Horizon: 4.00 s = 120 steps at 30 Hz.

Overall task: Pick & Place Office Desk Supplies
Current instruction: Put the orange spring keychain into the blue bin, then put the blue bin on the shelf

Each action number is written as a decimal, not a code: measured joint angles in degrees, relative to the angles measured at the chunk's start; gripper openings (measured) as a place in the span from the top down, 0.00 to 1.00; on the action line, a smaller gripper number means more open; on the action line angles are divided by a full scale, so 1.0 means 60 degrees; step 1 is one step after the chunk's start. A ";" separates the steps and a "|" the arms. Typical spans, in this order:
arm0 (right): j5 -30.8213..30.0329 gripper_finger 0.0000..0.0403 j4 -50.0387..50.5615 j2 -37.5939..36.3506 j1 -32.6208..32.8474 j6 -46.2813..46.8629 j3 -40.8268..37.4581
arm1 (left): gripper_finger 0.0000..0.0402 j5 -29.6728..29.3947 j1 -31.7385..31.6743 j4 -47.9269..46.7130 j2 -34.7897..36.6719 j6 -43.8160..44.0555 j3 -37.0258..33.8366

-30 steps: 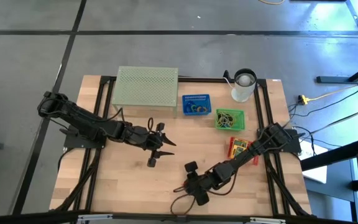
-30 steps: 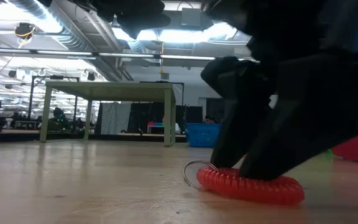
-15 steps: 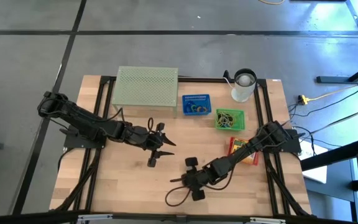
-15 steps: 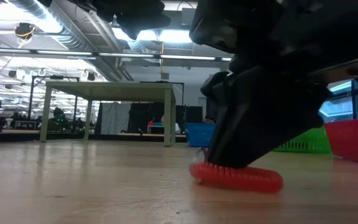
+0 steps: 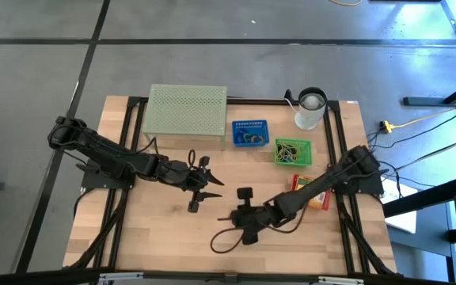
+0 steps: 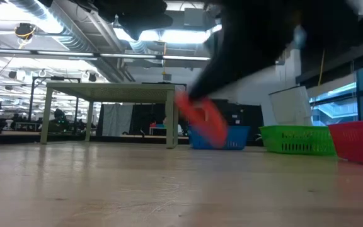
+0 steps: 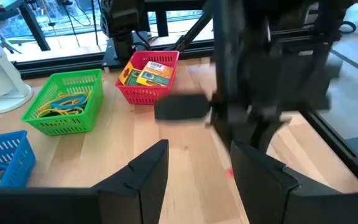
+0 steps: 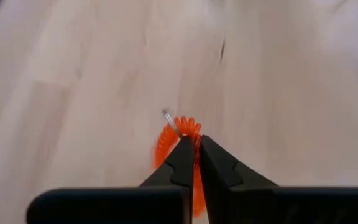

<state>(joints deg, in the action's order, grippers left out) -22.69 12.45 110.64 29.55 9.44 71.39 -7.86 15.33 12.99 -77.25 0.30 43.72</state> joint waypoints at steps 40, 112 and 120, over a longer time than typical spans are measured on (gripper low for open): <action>-0.3027 0.95 0.2259 -0.3406 -0.3549 -0.0225 -0.0255 | 0.58 -0.0033 -0.0011 0.0080 0.0000 -0.0001 0.0004; -0.1712 0.60 0.2352 -0.6063 -0.3711 -0.0894 -0.3255 | 0.58 -0.1723 -0.1316 -0.8781 -0.2723 0.0424 0.5814; 0.1216 0.60 0.2077 -0.5904 -0.5142 -0.3097 -0.3255 | 0.58 -0.1749 -0.0529 -1.0537 -0.1720 0.2343 0.5839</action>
<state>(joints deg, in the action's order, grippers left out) -15.39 24.91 75.21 -1.30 -9.14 51.86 -18.35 12.16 -50.23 -87.58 14.36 78.76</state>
